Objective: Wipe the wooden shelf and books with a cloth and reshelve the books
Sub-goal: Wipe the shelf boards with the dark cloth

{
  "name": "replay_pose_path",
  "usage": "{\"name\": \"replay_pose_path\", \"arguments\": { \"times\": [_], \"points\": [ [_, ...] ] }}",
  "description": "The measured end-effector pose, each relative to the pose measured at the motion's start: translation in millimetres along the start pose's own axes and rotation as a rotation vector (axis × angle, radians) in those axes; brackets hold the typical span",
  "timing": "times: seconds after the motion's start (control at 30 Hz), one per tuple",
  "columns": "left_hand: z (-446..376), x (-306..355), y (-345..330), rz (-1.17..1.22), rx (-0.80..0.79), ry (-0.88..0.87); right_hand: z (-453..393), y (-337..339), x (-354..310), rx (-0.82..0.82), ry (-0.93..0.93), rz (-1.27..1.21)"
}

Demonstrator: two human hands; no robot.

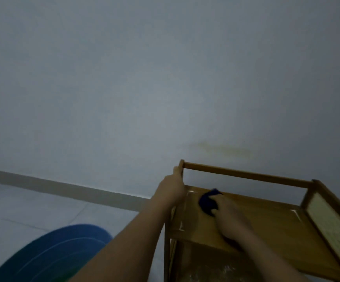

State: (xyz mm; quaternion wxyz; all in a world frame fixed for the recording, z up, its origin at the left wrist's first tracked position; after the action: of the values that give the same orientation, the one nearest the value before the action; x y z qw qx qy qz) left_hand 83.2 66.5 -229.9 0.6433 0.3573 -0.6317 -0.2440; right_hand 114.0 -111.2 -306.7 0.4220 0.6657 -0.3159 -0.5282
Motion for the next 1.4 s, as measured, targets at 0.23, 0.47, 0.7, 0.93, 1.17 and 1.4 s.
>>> {"name": "replay_pose_path", "arguments": {
  "times": [0.23,0.47,0.7,0.93,1.17,1.4],
  "points": [
    [-1,-3,5,-0.008,0.016,0.027,3,53,113,0.166,-0.37,0.178],
    [-6,-3,7,-0.136,0.033,-0.031,45,12,-19,-0.025,-0.15,0.155],
    [-7,1,6,-0.096,0.022,0.058,76,30,-3,-0.092,-0.113,0.108],
    [47,4,23,0.211,0.282,0.073,151,96,71,0.393,-0.276,-0.117],
    [126,-9,2,0.303,0.224,0.006,205,66,37,0.506,-0.189,-0.27],
    [125,-40,-47,0.515,0.063,0.172,211,11,50,0.386,-0.106,-0.114]
  ]
}}
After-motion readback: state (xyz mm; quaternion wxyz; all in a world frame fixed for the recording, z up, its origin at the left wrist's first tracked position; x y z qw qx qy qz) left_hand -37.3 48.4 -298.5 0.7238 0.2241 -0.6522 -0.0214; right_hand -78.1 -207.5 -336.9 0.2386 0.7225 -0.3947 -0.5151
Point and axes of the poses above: each hand's wrist, its own z-axis away from the middle knuckle, its own y-axis out of the back of the hand, x = y × z, the point moved 2 cm from there along -z, towards the middle knuckle, and after that the axes turned 2 degrees about z, right-handed, at the moved point
